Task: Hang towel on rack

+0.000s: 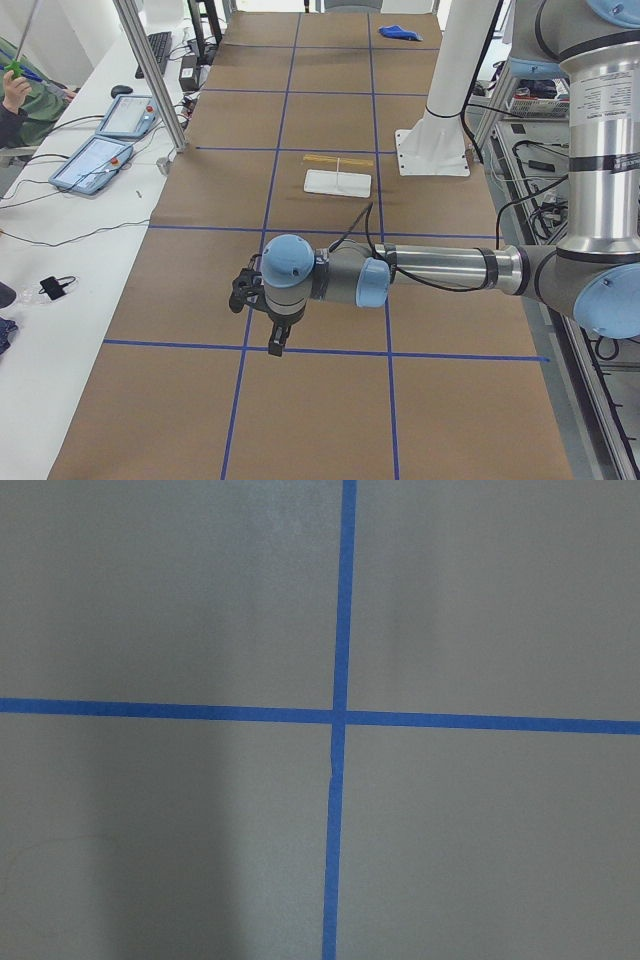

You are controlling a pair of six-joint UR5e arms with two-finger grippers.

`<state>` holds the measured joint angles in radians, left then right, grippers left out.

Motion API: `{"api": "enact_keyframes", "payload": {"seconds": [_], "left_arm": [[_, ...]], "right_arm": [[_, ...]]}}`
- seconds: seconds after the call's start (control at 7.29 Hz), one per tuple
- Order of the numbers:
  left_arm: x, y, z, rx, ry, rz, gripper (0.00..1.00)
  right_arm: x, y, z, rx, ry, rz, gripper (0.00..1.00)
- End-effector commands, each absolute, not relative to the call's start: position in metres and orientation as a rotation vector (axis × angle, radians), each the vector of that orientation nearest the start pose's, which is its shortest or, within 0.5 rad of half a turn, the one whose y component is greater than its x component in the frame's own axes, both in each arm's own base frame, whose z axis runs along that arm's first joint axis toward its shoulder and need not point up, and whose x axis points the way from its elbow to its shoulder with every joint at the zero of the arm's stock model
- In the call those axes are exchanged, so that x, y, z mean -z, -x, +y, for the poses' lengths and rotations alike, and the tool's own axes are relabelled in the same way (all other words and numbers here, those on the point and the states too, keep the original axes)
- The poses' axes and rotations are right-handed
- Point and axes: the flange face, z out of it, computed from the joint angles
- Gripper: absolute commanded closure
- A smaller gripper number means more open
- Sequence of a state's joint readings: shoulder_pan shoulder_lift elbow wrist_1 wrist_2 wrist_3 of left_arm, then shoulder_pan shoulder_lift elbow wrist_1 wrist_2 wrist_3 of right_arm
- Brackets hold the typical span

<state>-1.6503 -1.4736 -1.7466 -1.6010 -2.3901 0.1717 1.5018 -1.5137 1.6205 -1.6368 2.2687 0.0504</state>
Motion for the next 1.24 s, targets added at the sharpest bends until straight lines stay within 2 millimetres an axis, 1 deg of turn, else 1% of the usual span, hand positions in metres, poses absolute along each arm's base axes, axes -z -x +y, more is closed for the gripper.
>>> {"api": "enact_keyframes", "payload": {"seconds": [0.0, 0.27, 0.41, 0.55, 0.69, 0.82, 0.96, 1.1], "left_arm": [[-0.609, 0.106, -0.449, -0.116, -0.203, 0.753, 0.02], [-0.601, 0.106, -0.454, -0.128, -0.223, 0.742, 0.02], [-0.596, 0.107, -0.459, -0.130, -0.232, 0.737, 0.02], [-0.599, 0.107, -0.459, -0.128, -0.227, 0.738, 0.02], [-0.599, 0.107, -0.456, -0.128, -0.227, 0.740, 0.02], [-0.600, 0.106, -0.455, -0.129, -0.225, 0.742, 0.02], [-0.599, 0.106, -0.454, -0.131, -0.230, 0.744, 0.02], [-0.599, 0.105, -0.454, -0.132, -0.231, 0.745, 0.02]], "right_arm": [[-0.616, -0.033, -0.520, 0.033, 0.001, -0.701, 0.00], [-0.609, -0.033, -0.520, 0.044, -0.016, -0.701, 0.00], [-0.596, -0.033, -0.523, 0.051, -0.040, -0.701, 0.00], [-0.570, -0.033, -0.524, 0.067, -0.091, -0.703, 0.00], [-0.552, -0.031, -0.519, 0.074, -0.118, -0.716, 0.00], [-0.593, -0.027, -0.481, 0.061, -0.034, -0.734, 0.00], [-0.624, -0.023, -0.451, 0.051, 0.036, -0.739, 0.00], [-0.645, -0.025, -0.427, 0.034, 0.083, -0.735, 0.00]]}}
